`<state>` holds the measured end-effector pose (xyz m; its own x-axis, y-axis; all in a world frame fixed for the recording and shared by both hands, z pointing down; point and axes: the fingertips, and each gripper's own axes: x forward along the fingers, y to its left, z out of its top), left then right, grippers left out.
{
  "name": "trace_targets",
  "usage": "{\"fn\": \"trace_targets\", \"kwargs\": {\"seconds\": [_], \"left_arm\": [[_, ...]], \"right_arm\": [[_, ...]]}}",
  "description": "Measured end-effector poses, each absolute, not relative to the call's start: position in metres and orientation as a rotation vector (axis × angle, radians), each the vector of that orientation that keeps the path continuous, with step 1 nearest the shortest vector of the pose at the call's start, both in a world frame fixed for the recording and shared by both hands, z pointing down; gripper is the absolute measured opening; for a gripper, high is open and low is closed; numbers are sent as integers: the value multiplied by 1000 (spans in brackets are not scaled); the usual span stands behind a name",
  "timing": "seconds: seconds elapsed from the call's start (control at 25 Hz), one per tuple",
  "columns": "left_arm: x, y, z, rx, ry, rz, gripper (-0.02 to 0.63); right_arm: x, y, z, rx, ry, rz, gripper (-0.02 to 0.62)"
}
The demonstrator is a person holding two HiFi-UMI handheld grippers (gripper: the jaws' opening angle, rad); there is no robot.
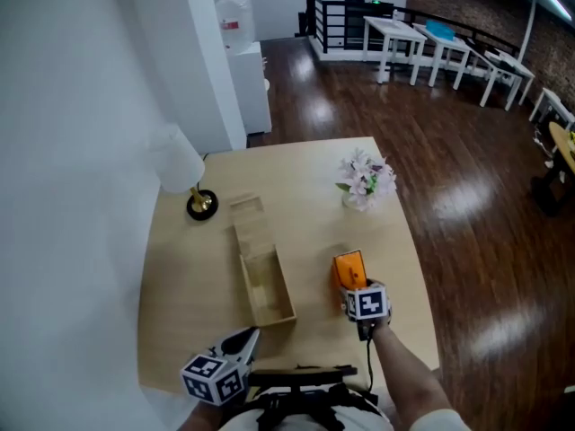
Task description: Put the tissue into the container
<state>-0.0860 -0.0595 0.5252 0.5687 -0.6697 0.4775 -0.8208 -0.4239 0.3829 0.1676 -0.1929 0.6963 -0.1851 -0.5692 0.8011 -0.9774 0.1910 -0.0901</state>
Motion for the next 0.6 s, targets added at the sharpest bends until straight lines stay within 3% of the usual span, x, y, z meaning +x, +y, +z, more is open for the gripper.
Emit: {"fn": "trace_targets", "kwargs": {"seconds": [0.6], "left_arm": [[-96, -65, 518, 2233, -1194, 286, 31]], "right_arm": [[170, -193, 638, 1530, -1936, 791, 334]]}}
